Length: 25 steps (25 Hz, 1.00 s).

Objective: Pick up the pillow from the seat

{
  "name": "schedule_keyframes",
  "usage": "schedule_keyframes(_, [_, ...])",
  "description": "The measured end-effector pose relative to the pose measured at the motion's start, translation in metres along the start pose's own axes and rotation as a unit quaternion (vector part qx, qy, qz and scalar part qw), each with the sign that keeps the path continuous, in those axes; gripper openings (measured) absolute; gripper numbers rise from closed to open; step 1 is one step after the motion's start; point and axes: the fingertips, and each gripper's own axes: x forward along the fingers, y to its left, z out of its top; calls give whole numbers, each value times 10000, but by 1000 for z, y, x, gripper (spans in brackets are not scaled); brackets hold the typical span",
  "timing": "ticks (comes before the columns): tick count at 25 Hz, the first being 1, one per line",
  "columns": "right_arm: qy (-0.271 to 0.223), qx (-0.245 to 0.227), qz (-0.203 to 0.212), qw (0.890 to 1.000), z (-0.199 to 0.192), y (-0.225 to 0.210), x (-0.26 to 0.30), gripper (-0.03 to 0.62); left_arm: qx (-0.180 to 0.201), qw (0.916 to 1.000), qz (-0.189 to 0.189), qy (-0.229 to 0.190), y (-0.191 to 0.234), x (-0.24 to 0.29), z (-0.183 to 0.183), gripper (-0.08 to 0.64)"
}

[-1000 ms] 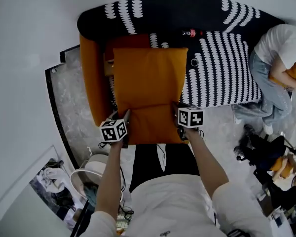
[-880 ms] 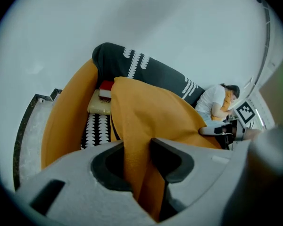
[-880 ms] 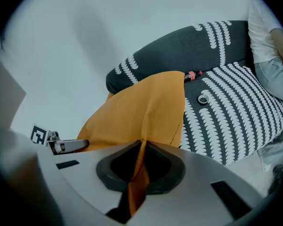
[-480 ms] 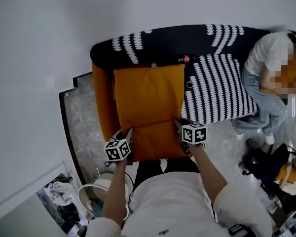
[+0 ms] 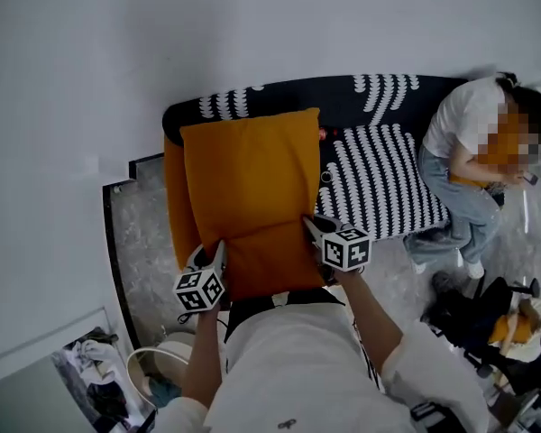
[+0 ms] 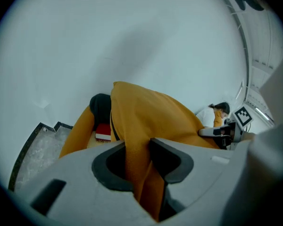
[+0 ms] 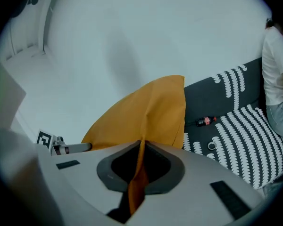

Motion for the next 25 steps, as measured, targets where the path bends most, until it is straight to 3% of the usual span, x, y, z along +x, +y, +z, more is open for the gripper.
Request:
schedule_keyframes(7, [-481,-93,270,9984,16,35,-37,18,369,9985,-99,-401,-14,-35,22,114])
schedule_keyframes(13, [-741,-182,106,9970,5,61,-63,17,720,9944,-310,-703,-19,-66,27,109])
schedule_keyframes(25, [-1068,-26,-104,9942,-70,135,-125,17,710,9919,-442,-952,-11,-160,-25,106])
